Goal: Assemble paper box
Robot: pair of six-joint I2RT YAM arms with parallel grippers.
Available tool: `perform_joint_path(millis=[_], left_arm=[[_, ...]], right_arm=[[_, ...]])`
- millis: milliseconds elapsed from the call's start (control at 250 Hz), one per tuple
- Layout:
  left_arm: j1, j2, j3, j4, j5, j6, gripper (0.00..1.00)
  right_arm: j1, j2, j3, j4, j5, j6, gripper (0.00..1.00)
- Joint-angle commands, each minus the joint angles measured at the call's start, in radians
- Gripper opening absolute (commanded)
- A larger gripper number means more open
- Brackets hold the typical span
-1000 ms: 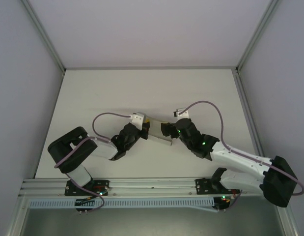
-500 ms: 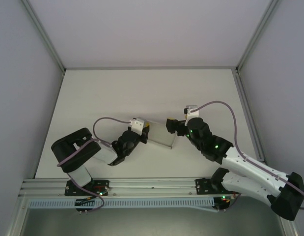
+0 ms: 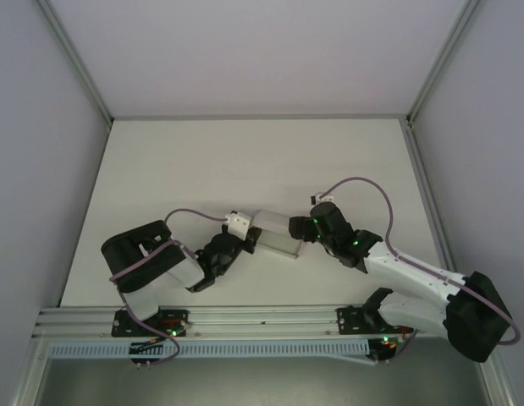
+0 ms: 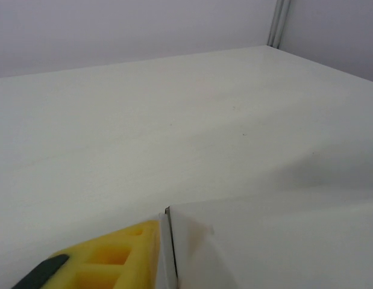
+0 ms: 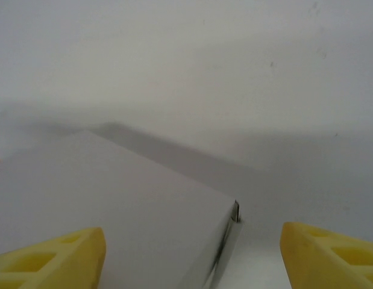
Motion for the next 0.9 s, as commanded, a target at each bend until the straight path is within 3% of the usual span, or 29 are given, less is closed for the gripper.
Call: perform_joint_path(millis=[0,184,447,671,787,838,898], left_arm=[[-0.015,-0.040,-0.034,0.038,-0.039,0.018,0.37],[-0.034,-0.179,-0.065,-0.143,-0.043,-0.005,0.99],[-0.055,-0.455,-0.014,-0.719,-0.081,-0.091,1.00],[-0.056,-0.654,-0.002,-1.016,-0.084,-0.211,1.00],[-0.045,-0.703,0.089,-1.184,-0.129,-0.271,0.99],[-0.015,-0.681,0.152,-1.248,-0.101,-0.300,1.00],[0.057,-0.621,0.242,-1.314,0.016,-0.327,1.00]], right_arm=[[-0.002,0.051,-0.025,0.032,-0.035,0.015,0.75],[-0.002,0.081,-0.042,0.018,-0.022,0.038,0.74],[-0.002,0.069,-0.098,0.059,0.016,0.082,0.74],[-0.002,0.135,-0.085,0.079,0.008,0.075,0.74],[-0.002,0.169,-0.072,0.073,0.008,0.071,0.73],[-0.002,0.179,-0.071,0.080,0.006,0.071,0.73],[-0.002,0.186,-0.068,0.085,0.003,0.069,0.71]])
